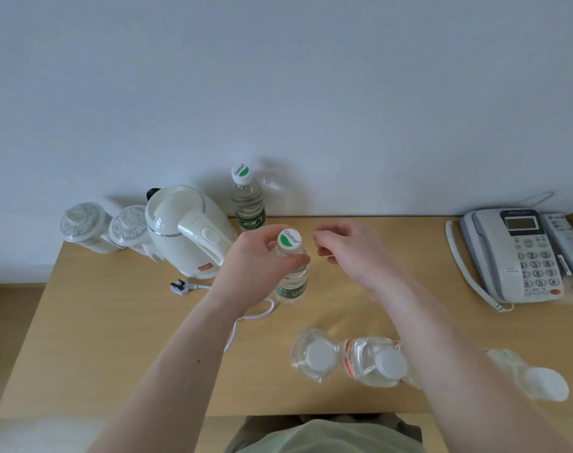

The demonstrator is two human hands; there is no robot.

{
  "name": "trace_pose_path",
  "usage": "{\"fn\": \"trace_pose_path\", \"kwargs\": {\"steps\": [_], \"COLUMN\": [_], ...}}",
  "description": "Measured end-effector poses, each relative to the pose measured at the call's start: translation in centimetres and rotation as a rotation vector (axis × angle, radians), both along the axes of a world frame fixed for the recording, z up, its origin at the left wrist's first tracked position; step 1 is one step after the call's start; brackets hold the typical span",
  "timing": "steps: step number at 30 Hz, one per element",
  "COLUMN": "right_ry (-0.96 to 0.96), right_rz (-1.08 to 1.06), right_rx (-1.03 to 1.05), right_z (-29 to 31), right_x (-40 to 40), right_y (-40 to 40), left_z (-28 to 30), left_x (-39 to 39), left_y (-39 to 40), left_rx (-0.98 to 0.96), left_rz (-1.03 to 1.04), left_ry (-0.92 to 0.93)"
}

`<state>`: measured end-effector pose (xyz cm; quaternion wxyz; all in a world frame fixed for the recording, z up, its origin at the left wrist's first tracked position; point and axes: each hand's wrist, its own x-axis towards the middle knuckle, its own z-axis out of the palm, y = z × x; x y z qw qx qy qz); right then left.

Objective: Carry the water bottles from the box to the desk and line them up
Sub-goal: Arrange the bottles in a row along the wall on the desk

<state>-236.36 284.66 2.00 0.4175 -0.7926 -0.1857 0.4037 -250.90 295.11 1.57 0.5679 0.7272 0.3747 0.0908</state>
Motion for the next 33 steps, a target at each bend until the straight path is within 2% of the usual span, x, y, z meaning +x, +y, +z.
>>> {"fn": "trace_pose_path", "kwargs": {"steps": [14,33], "right_ry": [0.064,0.065], "right_rz": [-0.007,0.012], "right_rx": [-0.008,-0.017], "right_z": [-0.7,-1.2], "right_x": [4.7,5.2], "right_y": [0.5,1.8], "left_z": [-1.2,-3.8], "left_x": [5.9,8.1], "left_y": [2.3,4.2], "left_rx": [0.075,0.143], "left_rz": [0.220,0.417], "left_ry": [0.008,-0.030]}}
